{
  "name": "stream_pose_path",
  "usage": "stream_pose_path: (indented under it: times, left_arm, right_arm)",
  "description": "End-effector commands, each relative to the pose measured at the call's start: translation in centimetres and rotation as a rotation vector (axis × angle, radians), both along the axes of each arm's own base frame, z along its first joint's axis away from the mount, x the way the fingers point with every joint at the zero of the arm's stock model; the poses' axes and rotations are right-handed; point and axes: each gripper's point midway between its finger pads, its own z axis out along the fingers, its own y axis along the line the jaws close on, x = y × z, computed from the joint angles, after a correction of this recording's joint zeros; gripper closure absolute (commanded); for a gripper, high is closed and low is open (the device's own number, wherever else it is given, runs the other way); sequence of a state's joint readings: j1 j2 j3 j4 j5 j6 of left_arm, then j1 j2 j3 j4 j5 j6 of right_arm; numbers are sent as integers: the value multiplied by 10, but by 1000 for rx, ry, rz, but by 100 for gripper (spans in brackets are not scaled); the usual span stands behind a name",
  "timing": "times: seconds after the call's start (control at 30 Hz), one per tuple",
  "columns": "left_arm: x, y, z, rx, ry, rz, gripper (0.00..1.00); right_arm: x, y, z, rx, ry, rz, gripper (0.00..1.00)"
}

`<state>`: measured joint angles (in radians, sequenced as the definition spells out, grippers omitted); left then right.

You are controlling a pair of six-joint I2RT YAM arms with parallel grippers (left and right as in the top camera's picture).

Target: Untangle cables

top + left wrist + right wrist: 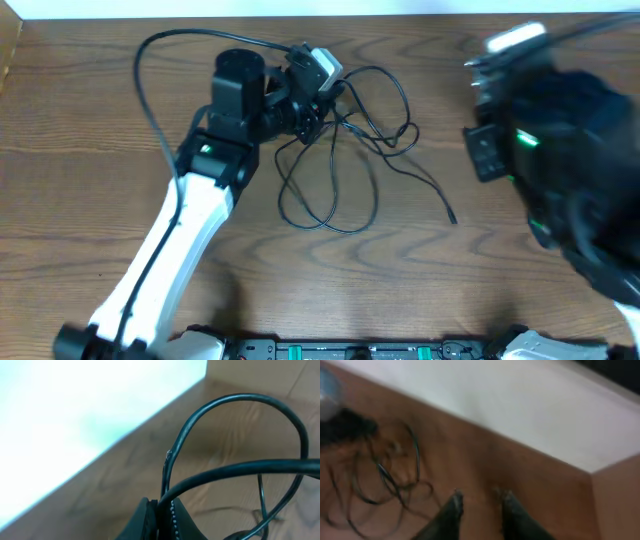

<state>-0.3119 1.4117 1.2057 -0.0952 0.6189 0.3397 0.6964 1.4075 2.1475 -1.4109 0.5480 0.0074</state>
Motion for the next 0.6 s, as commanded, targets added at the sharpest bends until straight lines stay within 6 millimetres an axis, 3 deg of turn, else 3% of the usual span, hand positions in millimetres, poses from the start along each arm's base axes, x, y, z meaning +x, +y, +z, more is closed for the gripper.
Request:
stream_pose_path:
  times: [0.0, 0.13, 0.27, 0.4, 0.57]
  left_arm:
    - [-32, 2, 53, -73, -94, -45, 93]
    - [-53, 8, 72, -81, -125, -46, 93]
    - [-64, 13, 75, -71, -123, -44, 93]
    - [-65, 13, 67, -45, -107, -51, 93]
    - [-52, 14, 45, 7, -69, -25, 93]
  right_arm:
    - [15, 13, -38, -46, 129, -20, 56]
    - [32, 27, -64, -102, 199, -20, 41]
    - [48, 36, -82, -127, 237, -26, 38]
    - [63, 36, -90, -141, 243, -42, 39]
    - [75, 28, -82, -109, 210, -56, 41]
